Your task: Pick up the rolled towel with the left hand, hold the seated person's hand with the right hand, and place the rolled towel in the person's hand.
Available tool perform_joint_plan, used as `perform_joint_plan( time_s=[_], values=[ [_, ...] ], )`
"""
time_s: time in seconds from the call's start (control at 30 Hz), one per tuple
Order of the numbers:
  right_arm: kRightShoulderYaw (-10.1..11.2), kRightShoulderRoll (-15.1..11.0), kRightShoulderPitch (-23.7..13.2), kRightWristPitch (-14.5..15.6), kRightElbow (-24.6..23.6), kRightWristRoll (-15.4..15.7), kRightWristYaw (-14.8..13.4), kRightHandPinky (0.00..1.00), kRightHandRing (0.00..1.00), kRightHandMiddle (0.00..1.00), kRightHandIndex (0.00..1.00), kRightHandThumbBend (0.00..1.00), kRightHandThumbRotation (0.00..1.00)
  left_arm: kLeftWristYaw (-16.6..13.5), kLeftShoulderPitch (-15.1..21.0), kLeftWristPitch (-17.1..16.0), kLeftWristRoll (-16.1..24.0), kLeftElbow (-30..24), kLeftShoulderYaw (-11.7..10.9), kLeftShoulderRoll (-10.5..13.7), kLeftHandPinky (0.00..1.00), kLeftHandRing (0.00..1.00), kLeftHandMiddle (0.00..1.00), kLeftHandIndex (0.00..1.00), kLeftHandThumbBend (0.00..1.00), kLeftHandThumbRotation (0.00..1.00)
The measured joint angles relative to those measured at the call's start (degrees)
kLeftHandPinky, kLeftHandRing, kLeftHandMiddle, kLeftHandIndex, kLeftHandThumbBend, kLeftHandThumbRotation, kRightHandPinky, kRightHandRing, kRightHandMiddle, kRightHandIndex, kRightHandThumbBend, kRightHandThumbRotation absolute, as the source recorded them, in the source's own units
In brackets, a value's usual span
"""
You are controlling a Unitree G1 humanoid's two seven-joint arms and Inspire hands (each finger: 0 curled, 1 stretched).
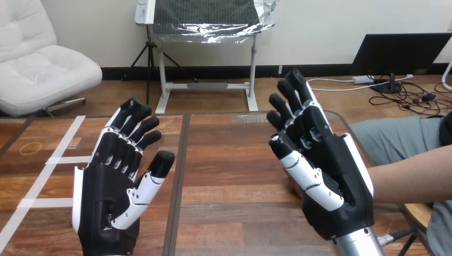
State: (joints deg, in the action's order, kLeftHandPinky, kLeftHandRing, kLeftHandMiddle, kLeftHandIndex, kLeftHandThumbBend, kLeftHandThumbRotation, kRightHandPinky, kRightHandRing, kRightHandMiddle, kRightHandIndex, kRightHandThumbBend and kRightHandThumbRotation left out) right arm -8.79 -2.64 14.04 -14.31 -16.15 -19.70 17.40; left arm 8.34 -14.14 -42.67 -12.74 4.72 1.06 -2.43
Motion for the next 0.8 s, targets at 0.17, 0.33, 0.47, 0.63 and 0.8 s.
perform_joint_plan(
  time_s=[0.17,0.33,0.47,0.63,0.8],
  values=[
    [0.11,-0.05,0.05,0.65,-0.35,-0.35,0.33,1.00,1.00,1.00,1.00,0.61,0.03,0.02,-0.01,0.00,-0.31,0.00,-0.02,0.03,0.77,0.80,0.83,0.83,0.74,0.31],
    [0.21,-0.18,0.05,1.04,-1.11,-0.24,0.46,1.00,1.00,1.00,1.00,0.58,0.01,0.04,-0.01,0.14,-0.37,0.00,0.02,0.04,0.76,0.80,0.83,0.83,0.74,0.30],
    [0.26,-0.22,0.05,1.05,-1.64,0.20,0.51,1.00,1.00,1.00,1.00,0.56,0.00,0.04,-0.02,0.38,-0.37,-0.01,0.02,0.05,0.76,0.80,0.83,0.83,0.74,0.29],
    [0.29,-0.24,0.05,1.05,-1.91,1.27,0.48,1.00,1.00,1.00,1.00,0.54,0.00,0.17,-0.03,0.40,-0.39,-0.01,0.02,0.07,0.77,0.81,0.83,0.83,0.75,0.29],
    [0.29,-0.26,0.05,1.04,-1.92,2.39,0.48,1.00,1.00,1.00,1.00,0.52,0.00,0.21,-0.03,0.40,-0.27,0.00,0.00,0.09,0.76,0.81,0.83,0.83,0.77,0.27]
  ],
)
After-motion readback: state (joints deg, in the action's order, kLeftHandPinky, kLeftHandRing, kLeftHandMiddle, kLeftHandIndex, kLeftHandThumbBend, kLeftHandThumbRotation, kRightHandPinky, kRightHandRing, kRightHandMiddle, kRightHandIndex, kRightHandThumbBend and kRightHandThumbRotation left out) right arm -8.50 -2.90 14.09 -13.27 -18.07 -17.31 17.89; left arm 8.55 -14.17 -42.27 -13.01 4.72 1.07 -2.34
